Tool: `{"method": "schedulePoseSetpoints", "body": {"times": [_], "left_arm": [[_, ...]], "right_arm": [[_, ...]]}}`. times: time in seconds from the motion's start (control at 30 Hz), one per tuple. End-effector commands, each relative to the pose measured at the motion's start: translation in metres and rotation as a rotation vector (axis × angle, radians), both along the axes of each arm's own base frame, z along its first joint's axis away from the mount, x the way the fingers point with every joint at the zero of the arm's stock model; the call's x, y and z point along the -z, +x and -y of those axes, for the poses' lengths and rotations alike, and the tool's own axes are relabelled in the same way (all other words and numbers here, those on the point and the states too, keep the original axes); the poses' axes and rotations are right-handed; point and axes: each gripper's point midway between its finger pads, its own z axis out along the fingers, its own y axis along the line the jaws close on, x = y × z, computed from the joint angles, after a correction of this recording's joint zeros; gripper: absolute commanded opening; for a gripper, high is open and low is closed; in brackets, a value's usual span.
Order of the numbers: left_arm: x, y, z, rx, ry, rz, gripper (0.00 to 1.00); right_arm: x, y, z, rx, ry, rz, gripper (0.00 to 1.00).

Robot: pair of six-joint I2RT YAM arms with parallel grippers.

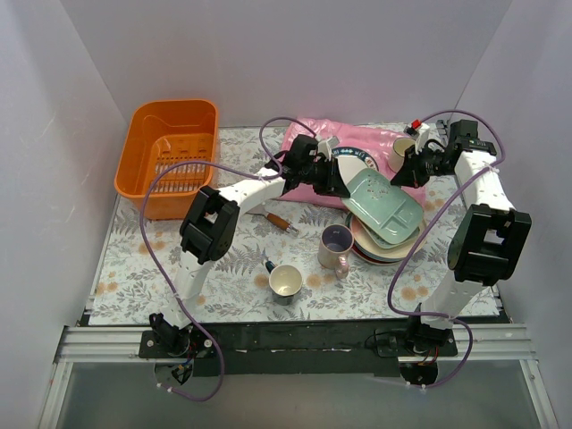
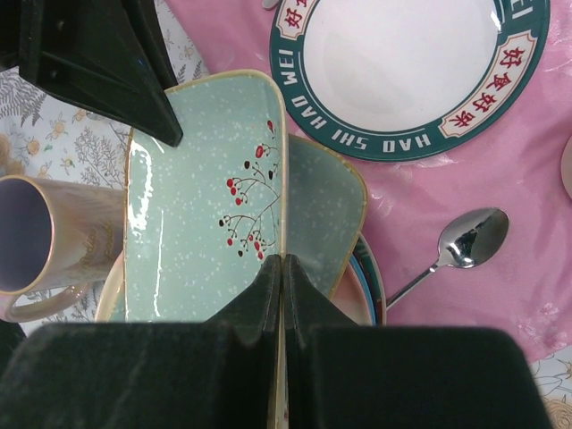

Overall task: Place the mixed dishes into the plastic bin
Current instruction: Pick up the plate at the center of the board.

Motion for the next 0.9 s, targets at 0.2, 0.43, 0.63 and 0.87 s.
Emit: {"method": "schedulePoseSetpoints", "body": {"times": [0.2,0.43,0.63,0.87], "left_arm": [[-0.107,0.010,-0.001,-0.044,-0.119,0.154,0.00],[-0.129,0.008,-0.001,-0.041,-0.164,0.171,0.00],[-0.148,0.008,-0.003,-0.055,-0.191,0.214,0.00],[-0.161,0.003,-0.003,-0.039,-0.223,0.228,0.00]], "right_arm": [[-0.024,0.001,-0.004,0.016,0.023,0.016,0.02],[-0.010,-0.008,-0.009,0.001,0.058,-0.090,0.15],[-0.004,-0.017,-0.014,-0.018,0.096,-0.145,0.32],[-0.010,-0.018,-0.016,-0.031,0.110,-0.148,0.50]]}}
